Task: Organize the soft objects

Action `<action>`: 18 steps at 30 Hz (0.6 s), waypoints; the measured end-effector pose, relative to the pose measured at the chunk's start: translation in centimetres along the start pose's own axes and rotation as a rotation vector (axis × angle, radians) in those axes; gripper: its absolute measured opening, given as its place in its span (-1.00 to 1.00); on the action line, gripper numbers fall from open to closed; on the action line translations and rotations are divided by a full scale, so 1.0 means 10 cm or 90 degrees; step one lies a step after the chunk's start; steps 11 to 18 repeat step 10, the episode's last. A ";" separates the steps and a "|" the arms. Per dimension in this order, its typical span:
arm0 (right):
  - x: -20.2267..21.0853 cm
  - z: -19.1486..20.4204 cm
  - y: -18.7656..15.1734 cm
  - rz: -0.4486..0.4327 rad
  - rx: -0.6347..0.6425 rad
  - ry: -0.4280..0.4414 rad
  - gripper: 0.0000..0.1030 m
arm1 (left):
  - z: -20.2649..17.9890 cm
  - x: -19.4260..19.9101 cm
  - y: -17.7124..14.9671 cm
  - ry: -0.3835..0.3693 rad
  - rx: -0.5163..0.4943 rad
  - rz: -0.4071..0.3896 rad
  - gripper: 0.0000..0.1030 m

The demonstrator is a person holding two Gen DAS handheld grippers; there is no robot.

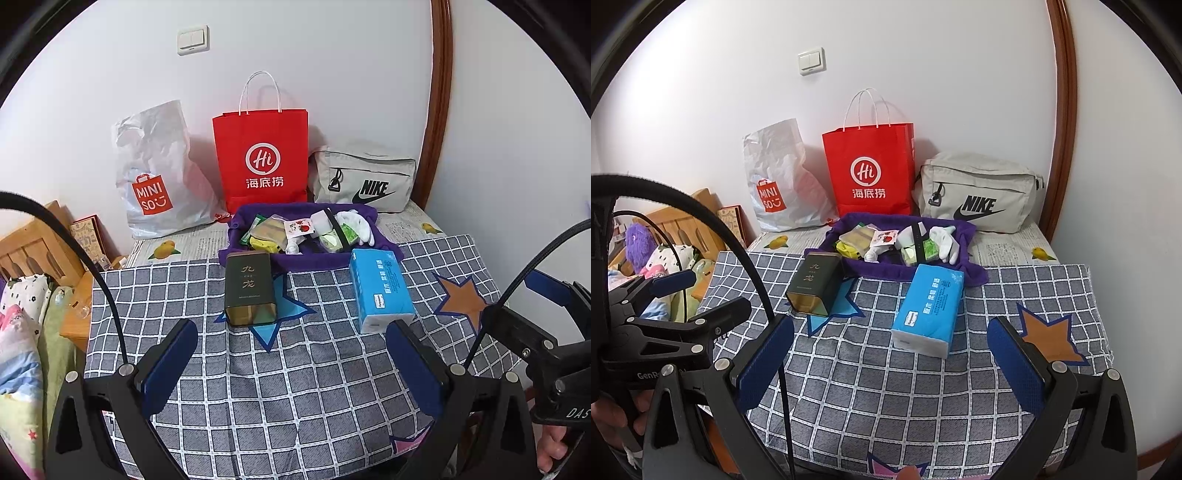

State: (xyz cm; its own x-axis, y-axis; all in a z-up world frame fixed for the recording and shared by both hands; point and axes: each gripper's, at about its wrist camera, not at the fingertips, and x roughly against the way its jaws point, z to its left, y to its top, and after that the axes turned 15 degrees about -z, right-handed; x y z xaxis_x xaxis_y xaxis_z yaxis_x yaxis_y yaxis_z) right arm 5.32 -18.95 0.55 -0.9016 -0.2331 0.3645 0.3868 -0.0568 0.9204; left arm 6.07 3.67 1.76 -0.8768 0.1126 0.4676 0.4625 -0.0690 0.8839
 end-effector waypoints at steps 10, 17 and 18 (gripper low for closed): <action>-0.01 -0.01 -0.02 0.006 -0.002 -0.002 1.00 | 0.00 0.01 -0.01 -0.006 -0.001 -0.008 1.00; -0.01 -0.01 -0.02 0.006 -0.002 -0.002 1.00 | 0.00 0.01 -0.01 -0.006 -0.001 -0.008 1.00; -0.01 -0.01 -0.02 0.006 -0.002 -0.002 1.00 | 0.00 0.01 -0.01 -0.006 -0.001 -0.008 1.00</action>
